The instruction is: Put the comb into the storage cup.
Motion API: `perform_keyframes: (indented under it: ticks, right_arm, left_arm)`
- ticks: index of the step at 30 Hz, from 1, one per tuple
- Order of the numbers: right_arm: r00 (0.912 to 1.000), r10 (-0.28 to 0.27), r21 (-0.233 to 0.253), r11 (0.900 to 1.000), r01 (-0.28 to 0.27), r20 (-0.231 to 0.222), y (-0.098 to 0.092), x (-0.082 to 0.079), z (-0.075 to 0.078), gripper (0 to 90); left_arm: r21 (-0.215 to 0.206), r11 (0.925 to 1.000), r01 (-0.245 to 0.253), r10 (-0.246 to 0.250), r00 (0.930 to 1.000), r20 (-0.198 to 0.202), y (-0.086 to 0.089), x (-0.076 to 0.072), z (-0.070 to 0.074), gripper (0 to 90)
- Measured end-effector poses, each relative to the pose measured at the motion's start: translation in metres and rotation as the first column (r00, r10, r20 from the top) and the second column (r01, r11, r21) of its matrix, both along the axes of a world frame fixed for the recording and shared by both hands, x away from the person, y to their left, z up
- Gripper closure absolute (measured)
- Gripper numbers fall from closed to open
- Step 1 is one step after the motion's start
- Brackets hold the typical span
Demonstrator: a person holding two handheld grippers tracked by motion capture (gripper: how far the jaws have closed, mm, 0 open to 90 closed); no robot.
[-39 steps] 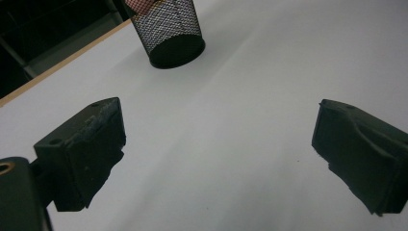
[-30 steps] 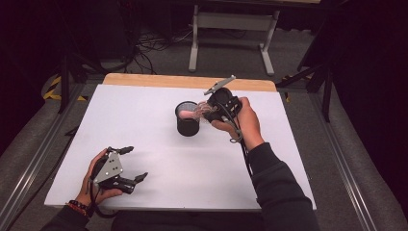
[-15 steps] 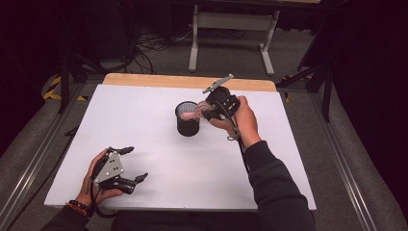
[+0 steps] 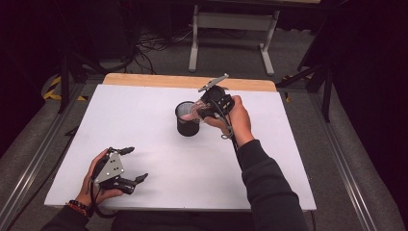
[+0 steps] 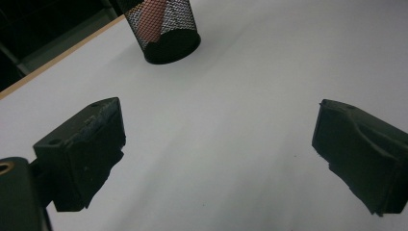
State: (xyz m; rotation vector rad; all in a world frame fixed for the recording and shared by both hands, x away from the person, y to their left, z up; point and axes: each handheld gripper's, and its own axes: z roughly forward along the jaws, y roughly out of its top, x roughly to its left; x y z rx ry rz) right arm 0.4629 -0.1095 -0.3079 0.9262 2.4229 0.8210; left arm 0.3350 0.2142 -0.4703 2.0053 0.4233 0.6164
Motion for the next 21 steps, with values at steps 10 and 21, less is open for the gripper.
perform_keyframes:
  ticks: [10,21]
  right_arm:
    - [0.9998,-0.008,0.017,1.000,0.008,0.019,0.0050,0.0016,-0.0038,60.2]
    - [0.9977,-0.012,0.017,1.000,0.010,0.068,0.0046,-0.0024,-0.0015,46.1]
  left_arm:
    - [-0.003,1.0000,-0.001,0.001,1.0000,0.000,0.0006,0.0000,0.0002,5.4]
    - [0.007,1.0000,0.001,-0.001,1.0000,0.002,0.0005,0.0006,-0.0005,5.4]
